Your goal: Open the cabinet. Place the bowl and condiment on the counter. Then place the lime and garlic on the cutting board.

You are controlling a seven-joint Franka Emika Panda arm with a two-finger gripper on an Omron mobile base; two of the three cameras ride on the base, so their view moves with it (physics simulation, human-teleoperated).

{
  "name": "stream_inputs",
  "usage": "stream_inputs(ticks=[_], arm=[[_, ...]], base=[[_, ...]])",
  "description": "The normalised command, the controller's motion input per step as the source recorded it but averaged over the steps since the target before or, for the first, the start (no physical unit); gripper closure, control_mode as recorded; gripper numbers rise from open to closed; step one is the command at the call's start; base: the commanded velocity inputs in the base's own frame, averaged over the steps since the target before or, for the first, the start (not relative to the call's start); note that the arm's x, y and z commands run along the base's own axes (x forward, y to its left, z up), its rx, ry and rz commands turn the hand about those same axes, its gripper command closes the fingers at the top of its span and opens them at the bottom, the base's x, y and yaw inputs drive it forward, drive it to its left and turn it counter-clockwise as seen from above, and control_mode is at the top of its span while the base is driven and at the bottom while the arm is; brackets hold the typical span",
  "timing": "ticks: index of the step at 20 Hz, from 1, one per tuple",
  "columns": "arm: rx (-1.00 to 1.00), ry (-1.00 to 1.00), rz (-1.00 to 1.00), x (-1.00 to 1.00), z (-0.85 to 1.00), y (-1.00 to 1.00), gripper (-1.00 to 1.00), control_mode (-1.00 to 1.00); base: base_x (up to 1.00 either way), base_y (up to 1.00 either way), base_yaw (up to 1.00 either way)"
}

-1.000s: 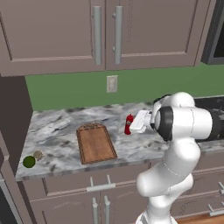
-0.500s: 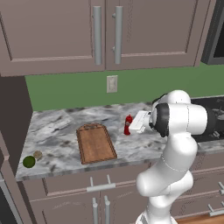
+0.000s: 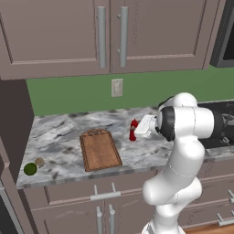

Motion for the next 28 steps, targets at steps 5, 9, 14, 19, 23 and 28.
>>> stream_inputs(ticks=[5, 9, 14, 19, 23, 28], arm=[[0.00, 0.00, 0.00, 0.00, -0.11, 0.01, -1.00, -1.00], [0.00, -0.01, 0.00, 0.00, -0.01, 0.04, -1.00, -1.00], [0.00, -0.01, 0.00, 0.00, 0.00, 0.00, -1.00, -1.00], [0.00, 0.00, 0.00, -0.06, -0.01, 0.00, -1.00, -1.00], [0.00, 0.00, 0.00, -0.09, 0.00, 0.00, -1.00, -1.00], [0.00, 0.00, 0.00, -0.21, 0.01, -0.05, -1.00, -1.00]], base=[[0.00, 0.00, 0.00], [0.00, 0.00, 0.00], [0.00, 0.00, 0.00], [0.00, 0.00, 0.00], [0.00, 0.00, 0.00], [0.00, 0.00, 0.00]])
